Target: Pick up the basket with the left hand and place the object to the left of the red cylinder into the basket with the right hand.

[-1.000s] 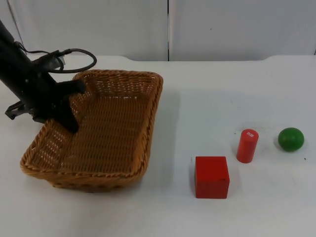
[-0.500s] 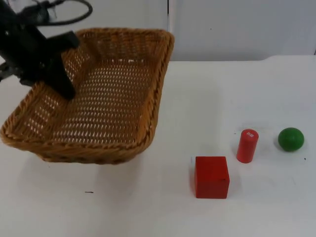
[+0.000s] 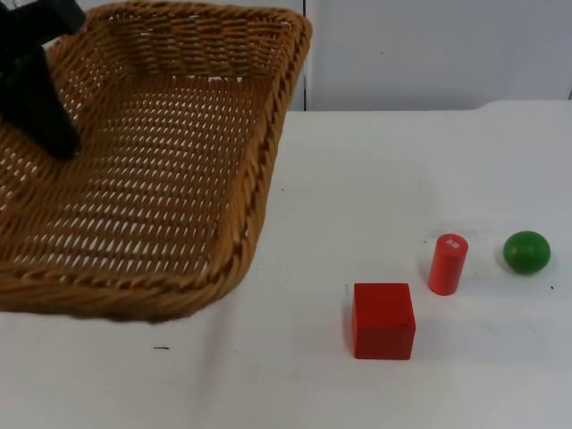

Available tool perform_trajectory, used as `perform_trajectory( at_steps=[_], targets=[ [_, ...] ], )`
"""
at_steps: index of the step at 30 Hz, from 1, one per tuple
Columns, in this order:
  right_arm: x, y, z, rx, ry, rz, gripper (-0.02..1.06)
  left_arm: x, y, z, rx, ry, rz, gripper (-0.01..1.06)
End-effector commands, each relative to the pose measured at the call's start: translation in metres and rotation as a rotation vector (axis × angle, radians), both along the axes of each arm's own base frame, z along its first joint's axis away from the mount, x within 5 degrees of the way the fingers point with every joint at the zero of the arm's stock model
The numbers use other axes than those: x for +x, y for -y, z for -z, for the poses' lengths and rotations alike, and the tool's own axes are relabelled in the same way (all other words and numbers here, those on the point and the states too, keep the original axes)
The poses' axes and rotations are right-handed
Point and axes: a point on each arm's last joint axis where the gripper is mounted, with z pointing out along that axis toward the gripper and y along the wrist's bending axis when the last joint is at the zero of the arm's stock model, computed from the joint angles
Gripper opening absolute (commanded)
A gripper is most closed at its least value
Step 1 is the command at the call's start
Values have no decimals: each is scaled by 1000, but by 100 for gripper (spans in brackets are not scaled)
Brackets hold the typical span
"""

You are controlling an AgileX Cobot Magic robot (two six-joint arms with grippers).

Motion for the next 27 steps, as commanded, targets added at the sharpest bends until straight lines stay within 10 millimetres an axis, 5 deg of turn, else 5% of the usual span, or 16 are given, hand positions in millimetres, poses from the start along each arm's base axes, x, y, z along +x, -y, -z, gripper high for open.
perform_trajectory(
  at_steps=[1, 11, 27],
  targets=[
    [0, 0, -1, -6, 12, -9, 105, -13, 4, -9, -27, 0, 0, 0],
    [0, 0, -1, -6, 12, -9, 105, -72, 1, -20, -16, 11, -7, 0],
    [0, -1, -2, 1, 24, -13, 105, -78, 3, -26, -41, 31, -14, 0]
  ],
)
